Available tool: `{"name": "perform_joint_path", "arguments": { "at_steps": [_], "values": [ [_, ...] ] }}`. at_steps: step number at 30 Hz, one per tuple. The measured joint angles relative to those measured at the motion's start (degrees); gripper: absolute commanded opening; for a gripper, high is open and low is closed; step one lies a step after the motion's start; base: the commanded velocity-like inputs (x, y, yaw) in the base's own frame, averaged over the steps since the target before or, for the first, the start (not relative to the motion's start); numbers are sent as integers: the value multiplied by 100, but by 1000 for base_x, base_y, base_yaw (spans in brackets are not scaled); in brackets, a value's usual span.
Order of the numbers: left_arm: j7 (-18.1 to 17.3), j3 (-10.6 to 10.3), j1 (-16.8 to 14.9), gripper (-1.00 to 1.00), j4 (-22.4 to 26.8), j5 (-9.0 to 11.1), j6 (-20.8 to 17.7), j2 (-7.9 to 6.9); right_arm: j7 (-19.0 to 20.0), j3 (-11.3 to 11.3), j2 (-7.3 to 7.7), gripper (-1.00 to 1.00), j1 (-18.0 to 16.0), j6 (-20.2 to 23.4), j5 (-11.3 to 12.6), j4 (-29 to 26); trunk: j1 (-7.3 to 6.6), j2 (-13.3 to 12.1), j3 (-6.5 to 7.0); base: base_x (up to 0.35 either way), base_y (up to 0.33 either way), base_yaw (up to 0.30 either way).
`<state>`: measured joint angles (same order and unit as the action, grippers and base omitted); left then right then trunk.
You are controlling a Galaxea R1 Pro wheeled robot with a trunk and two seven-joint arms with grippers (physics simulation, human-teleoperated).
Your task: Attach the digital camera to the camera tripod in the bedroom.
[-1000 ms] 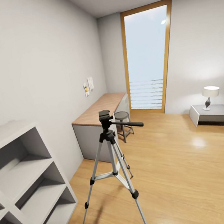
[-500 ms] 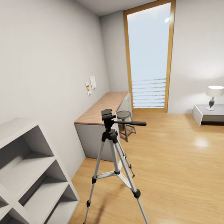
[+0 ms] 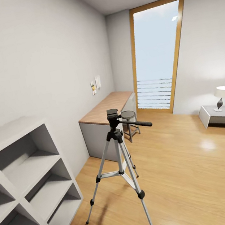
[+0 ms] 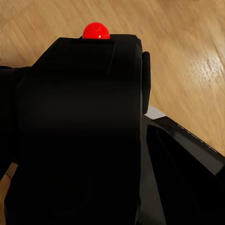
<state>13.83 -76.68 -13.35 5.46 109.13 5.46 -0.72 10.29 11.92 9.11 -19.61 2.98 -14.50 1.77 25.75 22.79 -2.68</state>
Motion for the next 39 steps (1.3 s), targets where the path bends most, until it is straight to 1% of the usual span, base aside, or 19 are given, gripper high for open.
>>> {"name": "perform_joint_path", "arguments": {
  "at_steps": [5,6,9,13,21,22,24,27,29,31,33,34,35,36,37,39],
  "values": [
    [0,1,2,-100,0,1,0,0,-3,1,12,100,0,-21,-178,0,0,0,0,0,0,2],
    [0,0,2,-100,0,1,0,0,-5,1,10,100,0,-54,-284,0,0,0,0,0,0,0],
    [0,0,0,-100,0,0,0,0,-6,0,5,100,0,-95,-386,0,0,0,0,0,0,0],
    [0,0,-1,-100,0,0,0,0,61,6,9,100,0,-129,-456,0,0,0,0,0,0,0],
    [0,1,3,-100,0,1,0,0,32,14,-13,100,0,-100,-468,0,0,0,0,0,0,0],
    [1,0,0,-100,1,0,3,5,44,15,29,100,0,-112,-487,-35,0,0,0,0,0,0],
    [1,0,2,-100,1,1,6,6,57,27,35,100,-3,-119,-491,-97,0,0,0,0,0,0],
    [1,0,1,-100,1,2,7,7,73,28,28,100,-13,-67,-487,-427,0,0,0,0,0,0],
    [3,-1,1,-100,3,2,6,13,108,28,-5,100,-15,119,-475,-975,0,0,1,0,0,0],
    [5,-3,1,-100,5,3,2,21,211,32,-134,100,-25,1033,-411,-2282,0,0,2,0,0,0],
    [5,-3,3,-100,5,4,0,22,440,49,-264,100,-79,2173,-377,-3404,0,0,2,0,0,0],
    [4,-2,3,-100,5,3,1,21,524,54,-300,100,-117,2461,-370,-3708,0,0,1,0,0,0],
    [5,-3,3,-100,5,3,0,21,695,60,-383,100,-224,2969,-337,-4195,0,0,2,0,0,0],
    [5,-4,2,-100,5,3,0,22,864,61,-483,100,-403,3378,-303,-4634,0,0,2,0,0,0],
    [5,-4,1,-100,5,3,-1,23,1020,62,-587,100,-621,3662,-281,-4976,0,0,2,0,0,0],
    [5,-4,1,-100,5,3,0,24,1299,66,-752,100,-1155,3988,-246,-5349,0,0,2,0,0,0]
  ]
}}
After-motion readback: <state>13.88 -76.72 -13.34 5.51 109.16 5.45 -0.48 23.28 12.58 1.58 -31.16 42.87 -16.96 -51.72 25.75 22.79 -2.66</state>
